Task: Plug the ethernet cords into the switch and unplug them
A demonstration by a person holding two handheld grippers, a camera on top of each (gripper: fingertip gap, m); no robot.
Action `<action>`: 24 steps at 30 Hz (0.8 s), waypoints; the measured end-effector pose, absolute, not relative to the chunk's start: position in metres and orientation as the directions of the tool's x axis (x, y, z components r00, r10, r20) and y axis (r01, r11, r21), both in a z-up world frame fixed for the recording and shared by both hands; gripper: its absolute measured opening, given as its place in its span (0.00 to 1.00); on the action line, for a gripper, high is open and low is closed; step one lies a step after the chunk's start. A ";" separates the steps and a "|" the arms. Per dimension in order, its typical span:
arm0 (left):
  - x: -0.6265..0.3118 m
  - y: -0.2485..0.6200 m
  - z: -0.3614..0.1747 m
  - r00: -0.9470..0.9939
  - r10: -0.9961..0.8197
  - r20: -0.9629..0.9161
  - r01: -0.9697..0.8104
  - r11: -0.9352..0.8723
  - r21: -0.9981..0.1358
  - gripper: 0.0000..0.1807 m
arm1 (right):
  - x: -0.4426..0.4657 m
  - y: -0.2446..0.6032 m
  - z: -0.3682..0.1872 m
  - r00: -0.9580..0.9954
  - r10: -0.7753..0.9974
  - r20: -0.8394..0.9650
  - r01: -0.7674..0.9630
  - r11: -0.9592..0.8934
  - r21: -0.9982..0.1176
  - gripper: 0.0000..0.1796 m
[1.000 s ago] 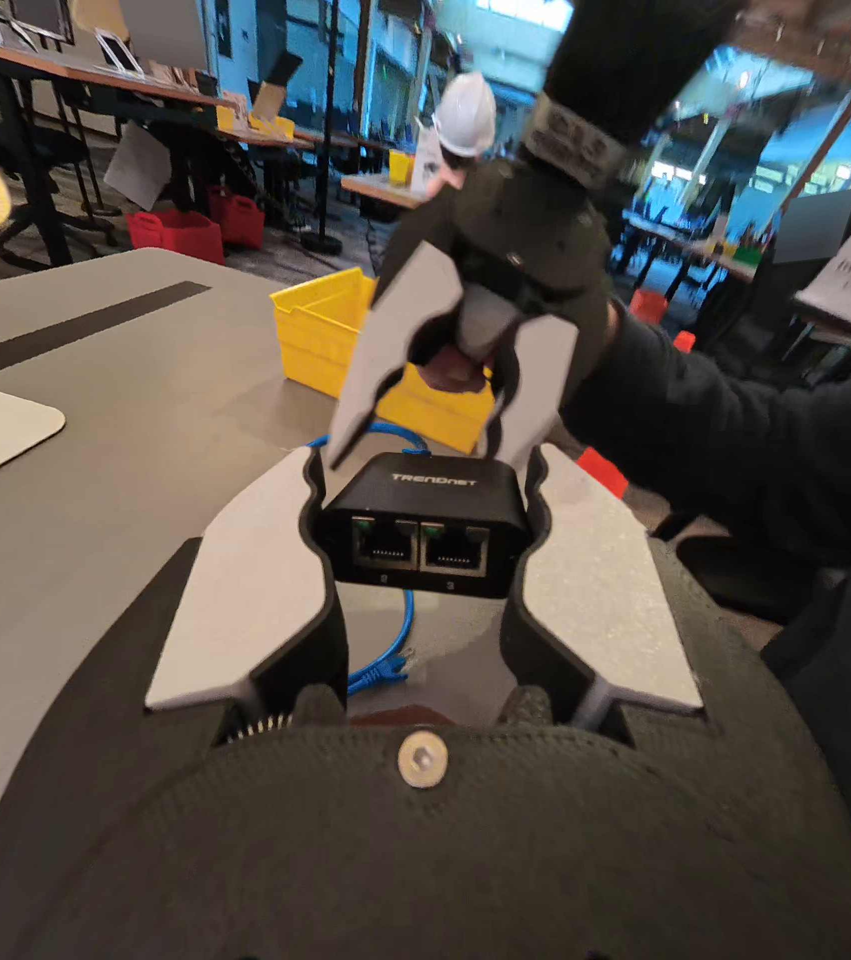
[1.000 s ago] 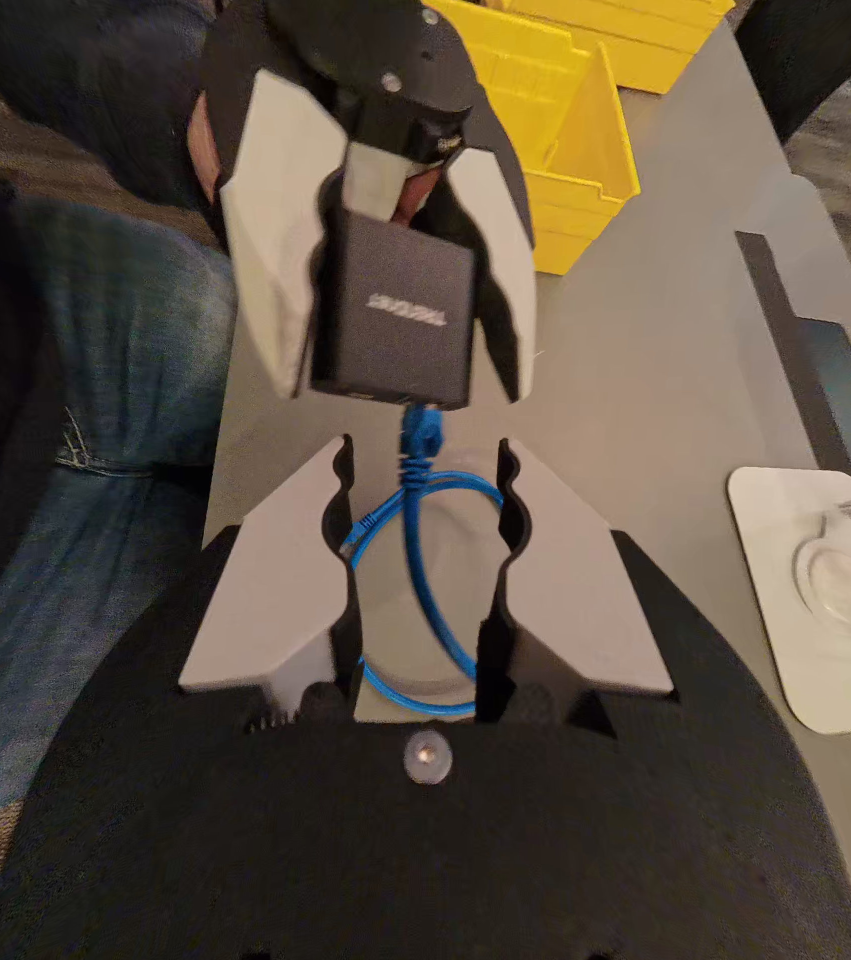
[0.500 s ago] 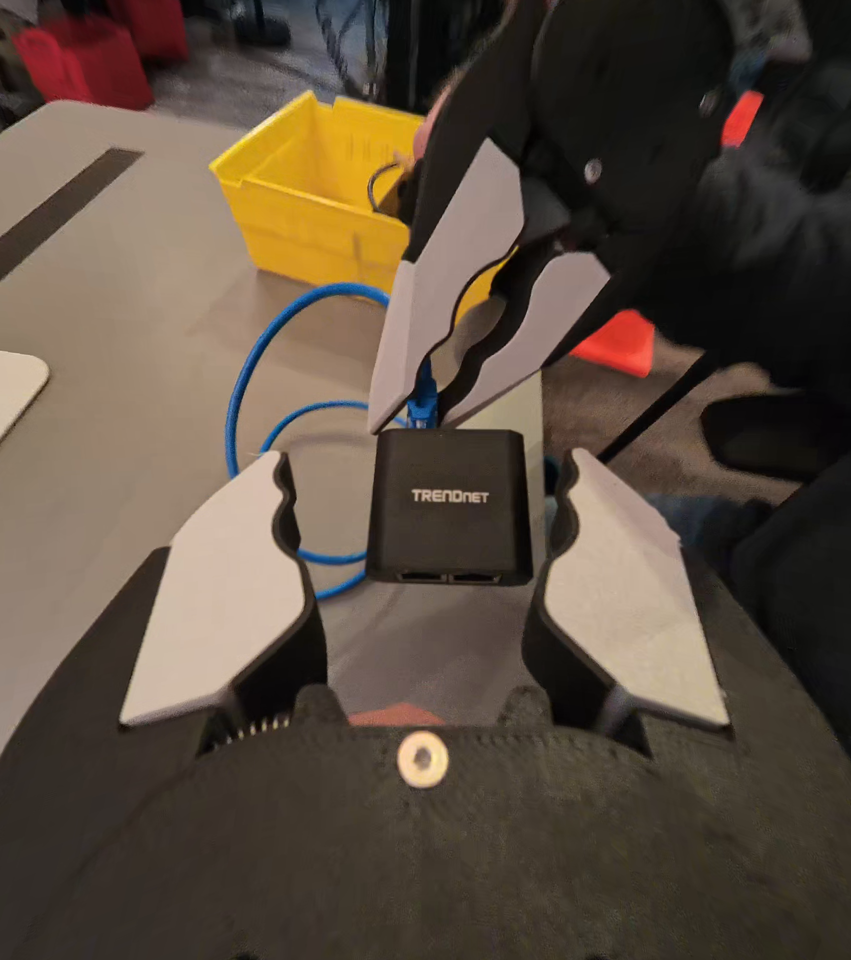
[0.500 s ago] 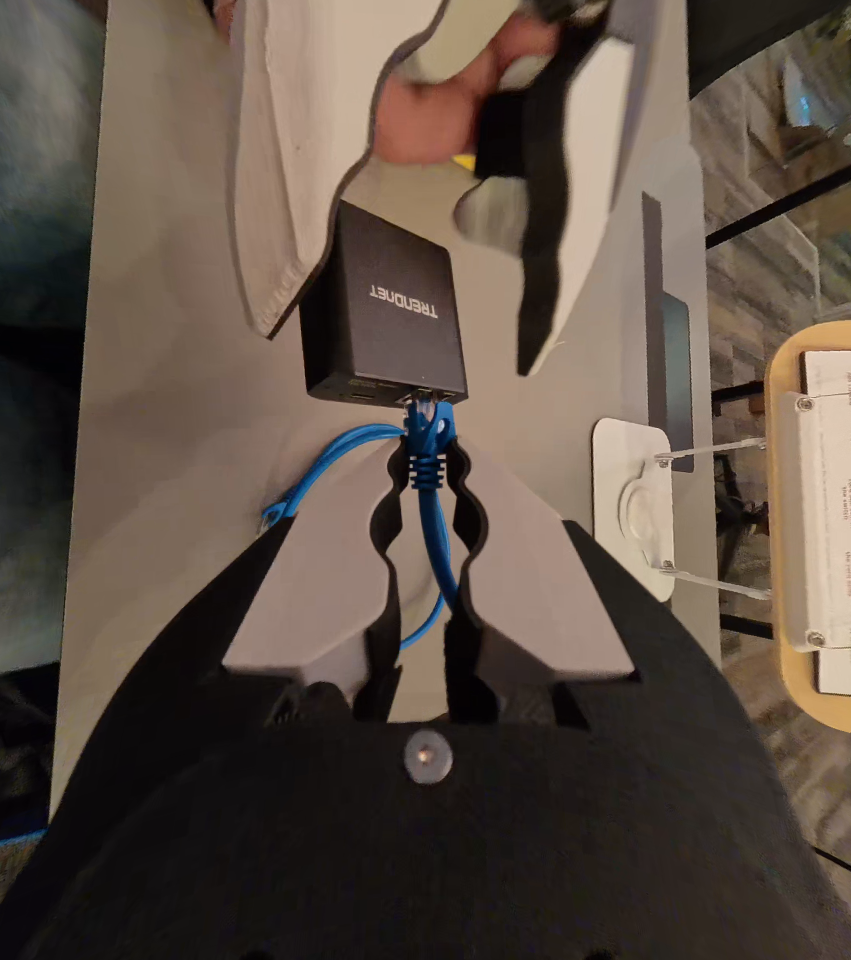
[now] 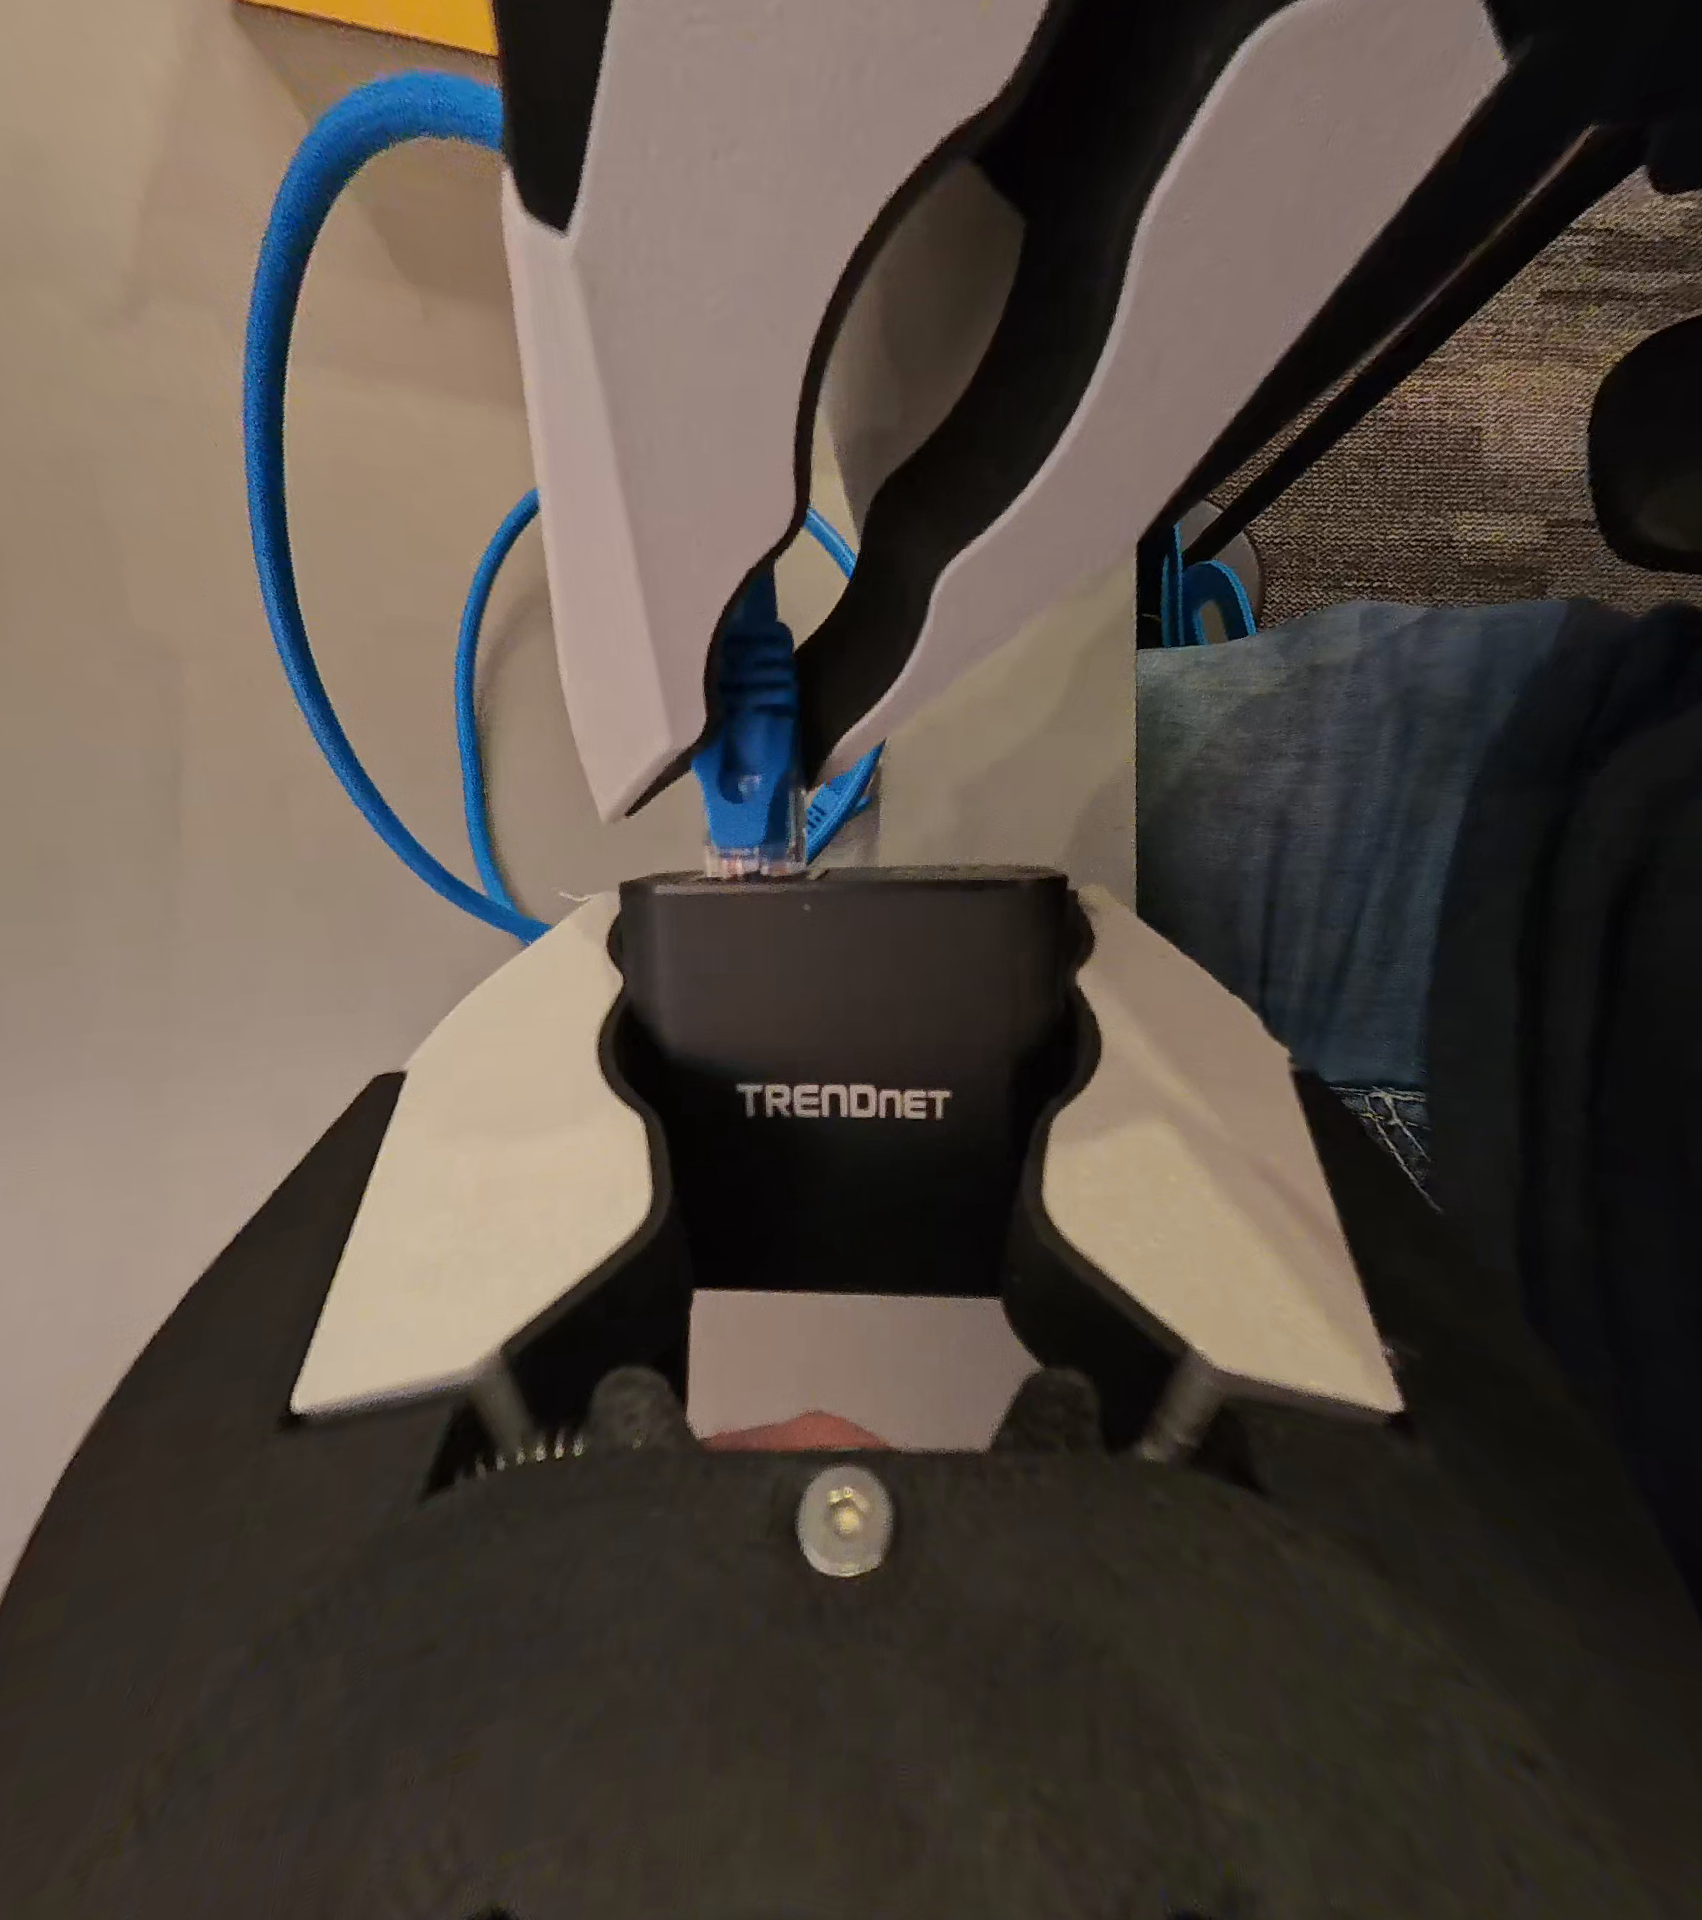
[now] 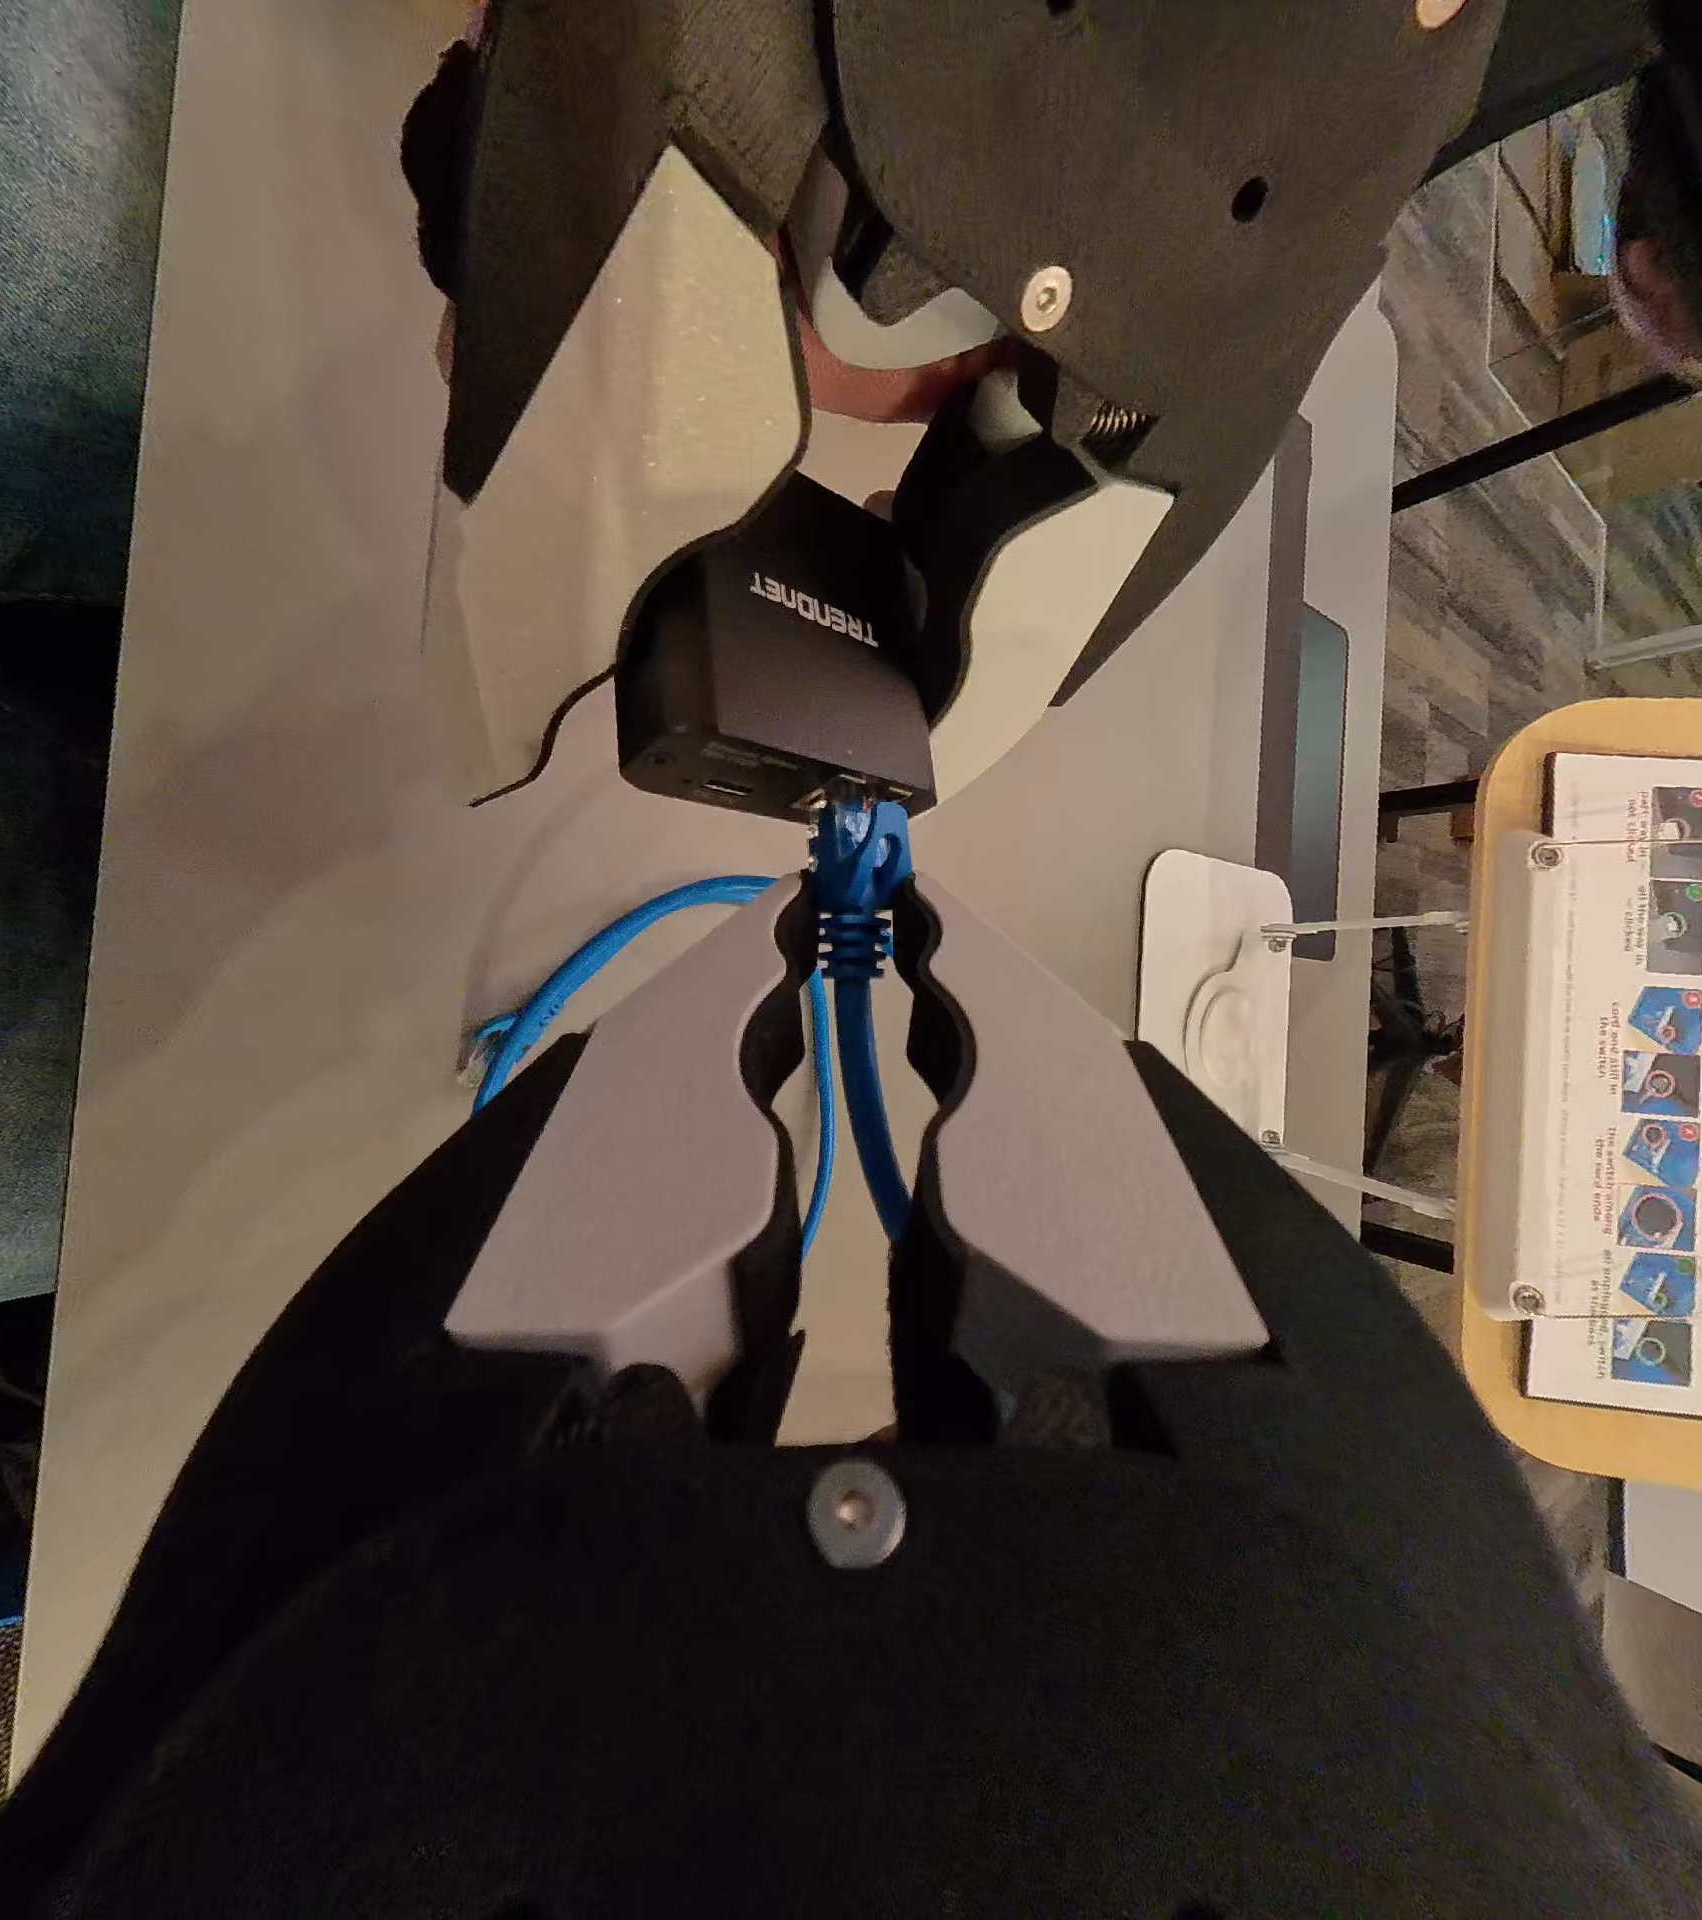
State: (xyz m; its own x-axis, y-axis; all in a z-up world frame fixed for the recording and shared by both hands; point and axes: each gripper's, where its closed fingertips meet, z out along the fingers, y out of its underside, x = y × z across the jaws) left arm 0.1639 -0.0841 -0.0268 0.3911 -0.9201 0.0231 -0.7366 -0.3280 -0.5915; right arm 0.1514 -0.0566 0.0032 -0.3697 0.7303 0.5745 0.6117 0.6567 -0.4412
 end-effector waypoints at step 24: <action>0.156 -0.080 -0.020 0.404 -0.912 0.066 -0.709 -0.358 -0.608 0.41 | 0.168 -0.068 0.033 -0.203 0.795 0.571 0.424 0.597 -0.681 0.02</action>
